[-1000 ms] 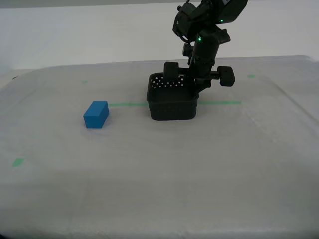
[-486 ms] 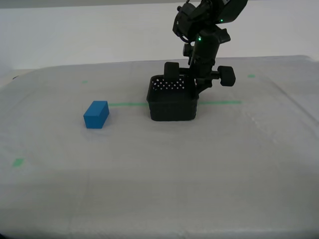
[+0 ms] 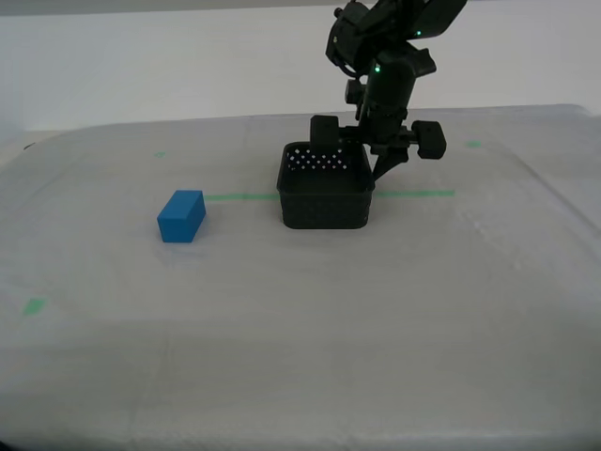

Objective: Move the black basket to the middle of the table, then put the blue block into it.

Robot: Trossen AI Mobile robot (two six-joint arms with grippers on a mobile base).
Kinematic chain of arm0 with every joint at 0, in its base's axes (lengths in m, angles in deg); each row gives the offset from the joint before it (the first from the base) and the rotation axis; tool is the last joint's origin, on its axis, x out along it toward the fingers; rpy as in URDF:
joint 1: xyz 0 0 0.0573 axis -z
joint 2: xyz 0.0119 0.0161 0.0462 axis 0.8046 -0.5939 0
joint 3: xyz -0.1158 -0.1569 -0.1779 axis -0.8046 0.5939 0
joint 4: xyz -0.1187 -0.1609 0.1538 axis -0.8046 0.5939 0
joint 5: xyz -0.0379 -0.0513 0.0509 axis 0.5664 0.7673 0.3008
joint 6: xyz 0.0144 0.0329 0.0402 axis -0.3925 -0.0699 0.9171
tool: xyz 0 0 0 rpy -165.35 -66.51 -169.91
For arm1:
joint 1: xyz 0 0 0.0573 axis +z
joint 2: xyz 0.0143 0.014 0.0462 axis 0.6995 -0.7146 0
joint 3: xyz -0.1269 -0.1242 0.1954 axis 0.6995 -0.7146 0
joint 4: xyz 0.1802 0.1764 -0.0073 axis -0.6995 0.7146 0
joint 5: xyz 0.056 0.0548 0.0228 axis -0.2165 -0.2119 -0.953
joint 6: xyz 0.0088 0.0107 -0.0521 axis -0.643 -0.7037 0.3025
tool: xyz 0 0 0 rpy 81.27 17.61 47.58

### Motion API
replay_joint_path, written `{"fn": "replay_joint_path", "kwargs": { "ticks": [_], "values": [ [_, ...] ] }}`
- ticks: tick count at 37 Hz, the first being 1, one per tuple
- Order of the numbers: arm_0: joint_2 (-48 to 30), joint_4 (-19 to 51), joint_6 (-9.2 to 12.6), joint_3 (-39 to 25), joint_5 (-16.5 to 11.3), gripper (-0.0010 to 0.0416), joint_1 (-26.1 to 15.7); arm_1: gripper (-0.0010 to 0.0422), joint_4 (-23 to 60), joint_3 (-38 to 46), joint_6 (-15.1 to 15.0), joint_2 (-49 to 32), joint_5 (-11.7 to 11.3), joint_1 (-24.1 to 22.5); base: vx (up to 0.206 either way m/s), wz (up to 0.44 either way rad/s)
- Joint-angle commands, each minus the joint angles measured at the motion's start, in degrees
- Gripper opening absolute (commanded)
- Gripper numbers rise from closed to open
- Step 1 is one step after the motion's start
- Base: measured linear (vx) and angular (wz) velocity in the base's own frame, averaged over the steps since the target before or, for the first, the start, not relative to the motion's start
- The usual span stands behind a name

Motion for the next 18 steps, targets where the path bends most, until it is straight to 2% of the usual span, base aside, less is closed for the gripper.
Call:
{"fn": "replay_joint_path", "kwargs": {
  "ticks": [1, 13, 18],
  "values": [
    [1.16, 1.42, 0.02, -0.04, 1.49, 0.0142, 0.0, 0.0, -0.22, 0.04, -0.09, 0.02, -0.02, -0.02, 0.0, 0.0],
    [3.76, 1.95, -2.16, -0.07, 1.53, 0.0302, 0.0, 0.0, -0.2, 0.04, -0.09, 0.02, -0.02, -0.02, 0.0, 0.0],
    [5.16, 2.84, -2.29, -0.07, 1.53, 0.037, 0.0, 0.0, -0.2, 0.02, -0.11, 0.02, -0.02, -0.02, 0.0, 0.0]
  ]
}}
